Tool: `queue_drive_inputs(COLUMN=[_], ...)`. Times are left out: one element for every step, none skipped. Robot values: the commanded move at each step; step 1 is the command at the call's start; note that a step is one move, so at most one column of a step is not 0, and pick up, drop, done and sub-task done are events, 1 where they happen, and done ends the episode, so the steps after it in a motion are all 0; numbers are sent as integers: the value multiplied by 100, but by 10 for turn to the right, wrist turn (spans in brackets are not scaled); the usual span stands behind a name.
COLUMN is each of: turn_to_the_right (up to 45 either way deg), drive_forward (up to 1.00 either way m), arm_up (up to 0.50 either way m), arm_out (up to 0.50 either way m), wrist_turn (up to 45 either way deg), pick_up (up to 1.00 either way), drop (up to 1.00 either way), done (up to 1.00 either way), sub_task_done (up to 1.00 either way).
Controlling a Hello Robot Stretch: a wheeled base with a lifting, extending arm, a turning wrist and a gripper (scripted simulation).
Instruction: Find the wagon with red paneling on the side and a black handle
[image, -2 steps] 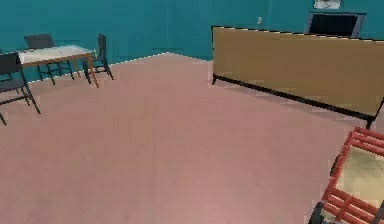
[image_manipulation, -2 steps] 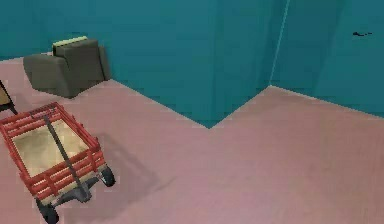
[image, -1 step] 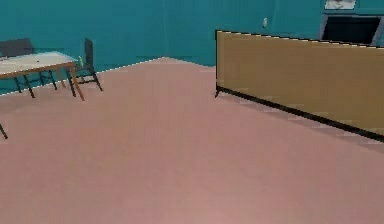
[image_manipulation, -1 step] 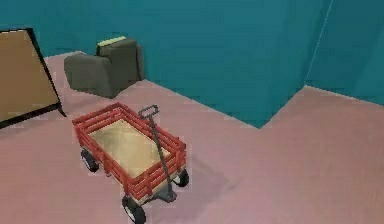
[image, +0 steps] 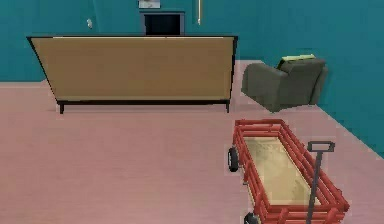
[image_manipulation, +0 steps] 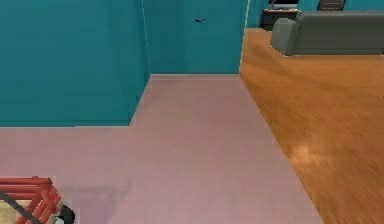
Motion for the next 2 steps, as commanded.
queue_drive_inputs(turn_to_the_right=[270, 0], drive_forward=[0, 0], arm_up=[0, 0], arm_out=[0, 0], wrist_turn=[0, 0], pick_up=[0, 0], drop=[0, 0], done=[0, 100], sub_task_done=[0, 0])
